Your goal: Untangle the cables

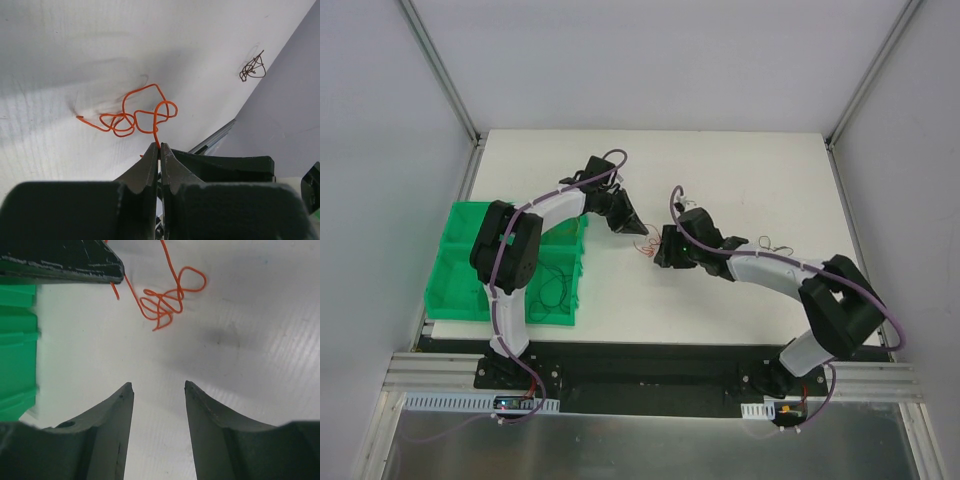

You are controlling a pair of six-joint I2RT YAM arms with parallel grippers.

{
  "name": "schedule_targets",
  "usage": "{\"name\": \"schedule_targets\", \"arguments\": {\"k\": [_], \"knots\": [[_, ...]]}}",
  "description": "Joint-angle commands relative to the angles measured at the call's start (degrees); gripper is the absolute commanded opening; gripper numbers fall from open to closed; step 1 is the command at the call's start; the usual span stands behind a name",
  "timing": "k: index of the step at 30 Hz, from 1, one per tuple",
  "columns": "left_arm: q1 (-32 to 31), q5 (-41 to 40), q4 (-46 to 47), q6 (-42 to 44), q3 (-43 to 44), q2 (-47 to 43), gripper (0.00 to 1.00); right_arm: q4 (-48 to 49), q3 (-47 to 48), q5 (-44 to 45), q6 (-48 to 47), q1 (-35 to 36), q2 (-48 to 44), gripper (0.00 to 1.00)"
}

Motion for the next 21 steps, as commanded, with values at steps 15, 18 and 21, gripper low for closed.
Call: {"name": "schedule_targets", "arguments": {"k": [15,18,21], "knots": [[2.7,4.0,-0.6,1.1,0.1,-1.6,0.00,10.0,11.1,17.0,-2.8,4.4,14.6,0.42],[2.8,4.5,-0.7,1.4,0.2,-2.1,0.00,10.2,12.6,17.6,-2.4,4.3,16.9,0.38],[3.2,4.9,-0.6,2.0,0.4,-2.5,0.00,10.6,14.4,16.8,-2.1,4.3,19.2,0.33]]}}
